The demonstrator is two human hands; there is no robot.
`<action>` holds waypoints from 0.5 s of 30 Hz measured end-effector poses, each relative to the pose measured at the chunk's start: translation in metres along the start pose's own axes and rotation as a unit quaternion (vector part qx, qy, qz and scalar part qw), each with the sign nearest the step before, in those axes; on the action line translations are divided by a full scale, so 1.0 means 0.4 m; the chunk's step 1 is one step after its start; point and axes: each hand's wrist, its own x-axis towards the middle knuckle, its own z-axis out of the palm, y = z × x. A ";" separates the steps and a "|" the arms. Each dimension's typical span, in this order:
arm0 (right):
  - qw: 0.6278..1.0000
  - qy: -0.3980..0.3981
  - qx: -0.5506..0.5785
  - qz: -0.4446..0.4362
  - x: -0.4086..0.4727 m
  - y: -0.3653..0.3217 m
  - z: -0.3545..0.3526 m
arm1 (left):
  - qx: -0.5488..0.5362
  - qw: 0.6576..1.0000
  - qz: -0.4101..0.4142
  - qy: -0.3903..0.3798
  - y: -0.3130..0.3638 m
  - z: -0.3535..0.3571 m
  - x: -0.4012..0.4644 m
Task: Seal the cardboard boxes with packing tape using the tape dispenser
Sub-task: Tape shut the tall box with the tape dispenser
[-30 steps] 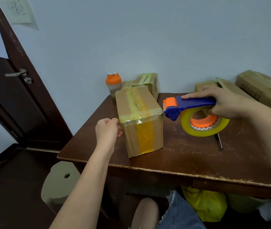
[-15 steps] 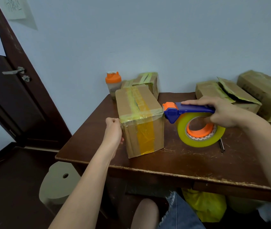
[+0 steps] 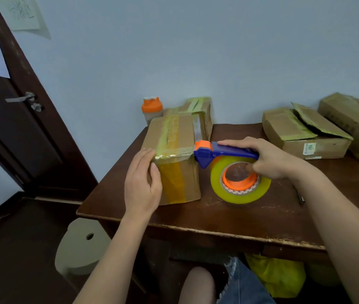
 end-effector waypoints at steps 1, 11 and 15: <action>1.000 -0.001 0.002 0.000 0.003 0.000 0.002 | 0.010 1.000 0.001 -0.001 0.000 -0.002 0.005; 1.000 0.005 -0.001 0.010 0.002 0.009 0.014 | 0.189 0.958 0.175 -0.122 0.005 0.007 0.002; 1.000 0.000 0.018 0.009 0.002 -0.001 0.021 | 0.111 0.975 0.153 -0.119 0.003 0.026 0.009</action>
